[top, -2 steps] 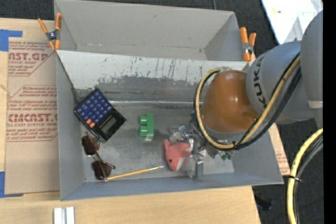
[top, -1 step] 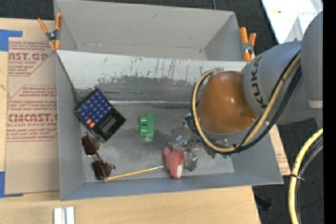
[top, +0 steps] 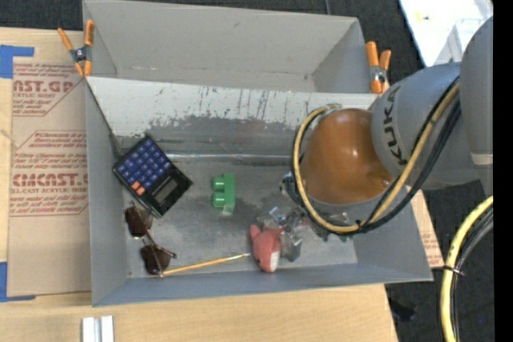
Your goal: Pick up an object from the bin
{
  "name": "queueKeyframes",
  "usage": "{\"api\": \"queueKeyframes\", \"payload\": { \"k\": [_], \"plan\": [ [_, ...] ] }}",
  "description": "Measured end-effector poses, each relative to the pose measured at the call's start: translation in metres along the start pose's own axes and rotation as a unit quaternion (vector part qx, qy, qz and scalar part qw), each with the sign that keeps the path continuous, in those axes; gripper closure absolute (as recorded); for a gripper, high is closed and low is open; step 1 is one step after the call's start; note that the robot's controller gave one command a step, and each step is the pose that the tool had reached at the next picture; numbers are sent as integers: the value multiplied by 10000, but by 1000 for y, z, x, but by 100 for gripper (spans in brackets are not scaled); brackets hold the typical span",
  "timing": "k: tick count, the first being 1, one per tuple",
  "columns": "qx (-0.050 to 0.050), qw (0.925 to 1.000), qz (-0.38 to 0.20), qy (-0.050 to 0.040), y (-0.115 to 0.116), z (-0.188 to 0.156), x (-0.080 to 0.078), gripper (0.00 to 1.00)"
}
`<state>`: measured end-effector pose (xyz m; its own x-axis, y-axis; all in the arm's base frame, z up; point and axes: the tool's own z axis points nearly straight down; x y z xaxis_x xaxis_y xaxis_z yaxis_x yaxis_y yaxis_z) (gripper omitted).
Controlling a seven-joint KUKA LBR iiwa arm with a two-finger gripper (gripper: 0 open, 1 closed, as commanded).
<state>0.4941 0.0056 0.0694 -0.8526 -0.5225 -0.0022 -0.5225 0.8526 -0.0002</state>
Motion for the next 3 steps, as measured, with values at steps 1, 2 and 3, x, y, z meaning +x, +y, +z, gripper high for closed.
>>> {"api": "queueKeyframes", "payload": {
  "k": [1,2,3],
  "plan": [
    [-32,10000,0,46,2,-33,2,100],
    [-7,10000,3,9,1,-55,0,100],
    [-48,10000,1,74,3,-66,3,100]
  ]
}}
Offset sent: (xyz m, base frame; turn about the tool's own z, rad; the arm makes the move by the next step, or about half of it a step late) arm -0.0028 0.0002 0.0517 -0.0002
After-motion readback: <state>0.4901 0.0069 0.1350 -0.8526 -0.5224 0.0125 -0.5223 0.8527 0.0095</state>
